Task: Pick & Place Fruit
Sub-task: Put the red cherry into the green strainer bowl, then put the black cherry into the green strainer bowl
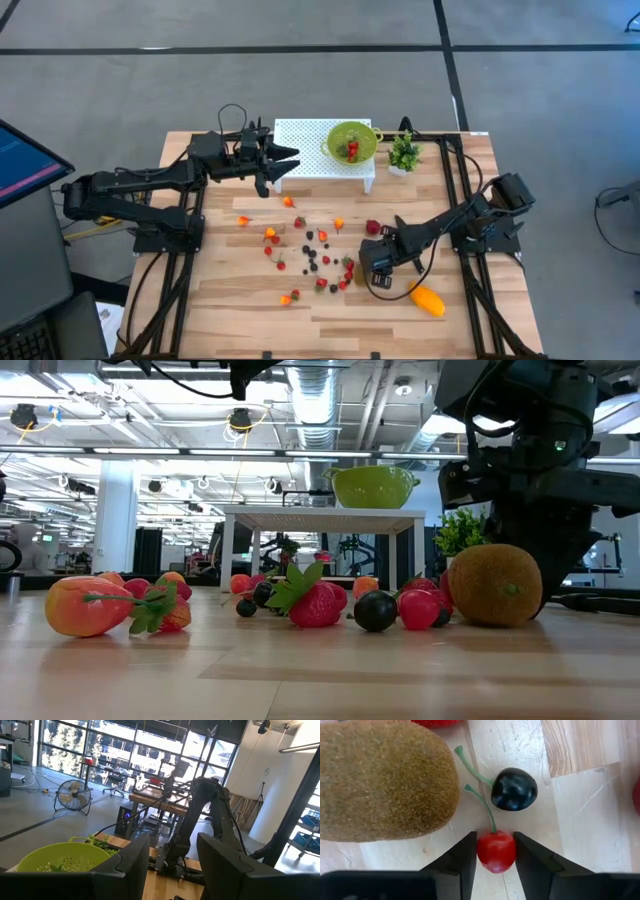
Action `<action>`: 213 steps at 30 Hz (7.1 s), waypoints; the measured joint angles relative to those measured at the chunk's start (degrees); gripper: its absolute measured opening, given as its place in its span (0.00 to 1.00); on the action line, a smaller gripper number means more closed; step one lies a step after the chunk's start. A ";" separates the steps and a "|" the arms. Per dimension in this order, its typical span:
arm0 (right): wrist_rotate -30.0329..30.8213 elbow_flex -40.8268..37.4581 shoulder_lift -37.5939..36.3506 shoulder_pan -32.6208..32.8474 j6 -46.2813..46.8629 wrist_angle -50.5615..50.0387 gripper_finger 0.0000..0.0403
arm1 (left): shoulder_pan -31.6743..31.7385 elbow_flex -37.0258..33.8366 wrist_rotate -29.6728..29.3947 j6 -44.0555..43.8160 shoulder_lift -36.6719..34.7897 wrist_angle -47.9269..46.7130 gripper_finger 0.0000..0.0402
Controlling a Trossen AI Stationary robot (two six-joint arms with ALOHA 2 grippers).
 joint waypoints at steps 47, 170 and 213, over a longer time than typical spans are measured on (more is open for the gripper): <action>-0.64 19.54 -15.34 -47.32 -33.09 3.54 0.28 | 0.00 -0.02 0.01 0.00 -0.02 1.31 0.40; 10.38 -0.88 -6.78 -1.32 -9.99 1.77 0.58 | 0.00 0.00 -0.01 0.00 0.00 1.64 0.40; 5.96 -0.73 0.20 -4.86 -9.16 8.27 0.47 | 0.00 -0.02 0.01 0.00 0.00 2.36 0.40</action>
